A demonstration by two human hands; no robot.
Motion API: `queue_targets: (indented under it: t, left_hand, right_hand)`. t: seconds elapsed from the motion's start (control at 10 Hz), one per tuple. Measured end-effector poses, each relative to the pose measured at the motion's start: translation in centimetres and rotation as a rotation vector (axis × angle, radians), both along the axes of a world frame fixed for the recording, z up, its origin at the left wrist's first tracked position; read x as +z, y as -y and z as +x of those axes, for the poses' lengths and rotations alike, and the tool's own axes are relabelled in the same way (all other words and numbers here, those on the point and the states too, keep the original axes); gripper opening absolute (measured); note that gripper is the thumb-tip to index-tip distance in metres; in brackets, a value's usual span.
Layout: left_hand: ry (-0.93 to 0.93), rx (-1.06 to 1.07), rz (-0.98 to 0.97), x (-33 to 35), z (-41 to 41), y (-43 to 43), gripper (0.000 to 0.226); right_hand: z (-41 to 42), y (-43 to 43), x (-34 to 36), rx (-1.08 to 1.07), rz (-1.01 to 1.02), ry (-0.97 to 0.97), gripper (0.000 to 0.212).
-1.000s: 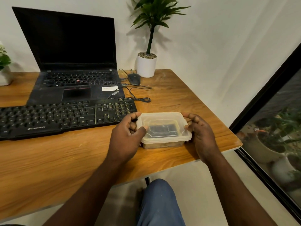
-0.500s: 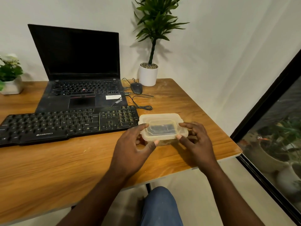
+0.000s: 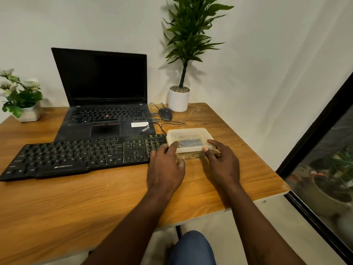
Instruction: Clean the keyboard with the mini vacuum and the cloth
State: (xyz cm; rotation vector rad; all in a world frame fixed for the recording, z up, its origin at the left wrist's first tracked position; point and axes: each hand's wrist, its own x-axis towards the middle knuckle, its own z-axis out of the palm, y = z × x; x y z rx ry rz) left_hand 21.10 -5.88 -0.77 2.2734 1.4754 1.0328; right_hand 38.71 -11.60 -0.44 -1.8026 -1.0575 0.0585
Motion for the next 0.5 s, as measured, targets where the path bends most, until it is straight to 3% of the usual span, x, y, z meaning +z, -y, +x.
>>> queue_targets:
  t: [0.3, 0.4, 0.5]
  left_hand:
    - [-0.192, 0.060, 0.014, 0.9, 0.1, 0.5, 0.078]
    - [-0.178, 0.048, 0.060, 1.0, -0.5, 1.8, 0.075]
    - [-0.060, 0.051, 0.079, 0.7, -2.4, 2.8, 0.042]
  right_hand:
    - [-0.1, -0.9, -0.1, -0.021, -0.037, 0.051, 0.046]
    - [-0.5, -0.6, -0.1, -0.025, -0.059, 0.093, 0.060]
    - [-0.9, 0.0, 0.0, -0.096, -0.044, 0.125, 0.068]
